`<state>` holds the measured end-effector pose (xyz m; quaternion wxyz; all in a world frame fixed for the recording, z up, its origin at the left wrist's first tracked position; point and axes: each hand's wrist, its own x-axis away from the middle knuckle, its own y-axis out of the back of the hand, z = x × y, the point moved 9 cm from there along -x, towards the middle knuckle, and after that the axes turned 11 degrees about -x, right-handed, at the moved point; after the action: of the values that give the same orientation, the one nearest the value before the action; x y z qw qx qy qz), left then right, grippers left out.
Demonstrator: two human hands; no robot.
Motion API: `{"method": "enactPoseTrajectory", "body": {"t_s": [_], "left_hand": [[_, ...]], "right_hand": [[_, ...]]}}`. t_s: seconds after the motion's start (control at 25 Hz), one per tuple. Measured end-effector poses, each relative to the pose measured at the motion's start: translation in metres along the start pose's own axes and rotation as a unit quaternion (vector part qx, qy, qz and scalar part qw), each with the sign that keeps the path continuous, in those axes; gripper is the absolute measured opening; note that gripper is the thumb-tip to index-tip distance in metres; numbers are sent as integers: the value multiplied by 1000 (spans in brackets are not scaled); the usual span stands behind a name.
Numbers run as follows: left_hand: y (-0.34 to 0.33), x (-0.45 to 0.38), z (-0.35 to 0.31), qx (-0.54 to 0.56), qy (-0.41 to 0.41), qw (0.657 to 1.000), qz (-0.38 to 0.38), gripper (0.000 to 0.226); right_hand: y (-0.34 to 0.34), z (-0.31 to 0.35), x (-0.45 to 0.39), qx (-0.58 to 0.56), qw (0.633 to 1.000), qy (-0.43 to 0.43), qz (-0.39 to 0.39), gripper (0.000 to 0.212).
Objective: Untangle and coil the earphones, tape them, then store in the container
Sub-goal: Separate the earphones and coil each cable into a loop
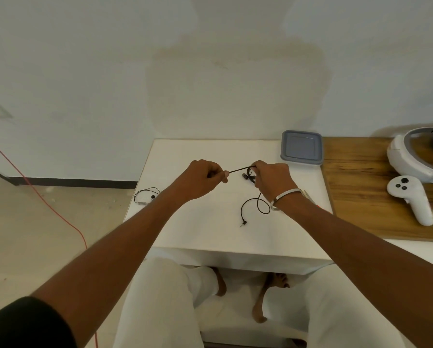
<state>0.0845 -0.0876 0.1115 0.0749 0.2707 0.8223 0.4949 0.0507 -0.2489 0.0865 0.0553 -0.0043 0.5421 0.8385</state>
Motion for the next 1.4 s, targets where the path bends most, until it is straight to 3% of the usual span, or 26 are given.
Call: {"method": "enactPoseTrajectory", "body": {"t_s": [0.16,0.24,0.32,0.44,0.56,0.8,0.92,1.0,1.2,1.4], "left_hand": [[7,1,6,-10,-1,1000,-6,28],[9,-1,5,-5,-3,1000,-13,26],[8,-2,2,-7,-10,1000,-15,25],[0,-3,-7,-9,-31,999,-3,22],[-5,-4,-13,-4,-48,999,3,21],[-3,-7,-6,-15,-33,999,-4,20],[-1,-3,-4,-6,-25,1000,3,28],[2,0,-1,-1,-18,1000,3,32],[8,1,8,-20,-10,1000,7,32],[11,2,16,-13,-2,1000,17,29]], "right_hand": [[-4,-17,6,67,995,-66,38,23],[-16,-20,9,35,993,-80,82,26],[-26,-12,14,-38,992,-59,106,46],[-24,19,13,-99,991,36,79,73],[-26,48,10,-140,982,106,65,53],[-21,42,6,-127,985,79,88,33],[-9,34,6,-82,992,86,33,27],[0,22,6,-57,997,61,-1,26],[6,-1,8,36,999,-13,13,26],[6,-22,13,51,996,-78,-8,26]]}}
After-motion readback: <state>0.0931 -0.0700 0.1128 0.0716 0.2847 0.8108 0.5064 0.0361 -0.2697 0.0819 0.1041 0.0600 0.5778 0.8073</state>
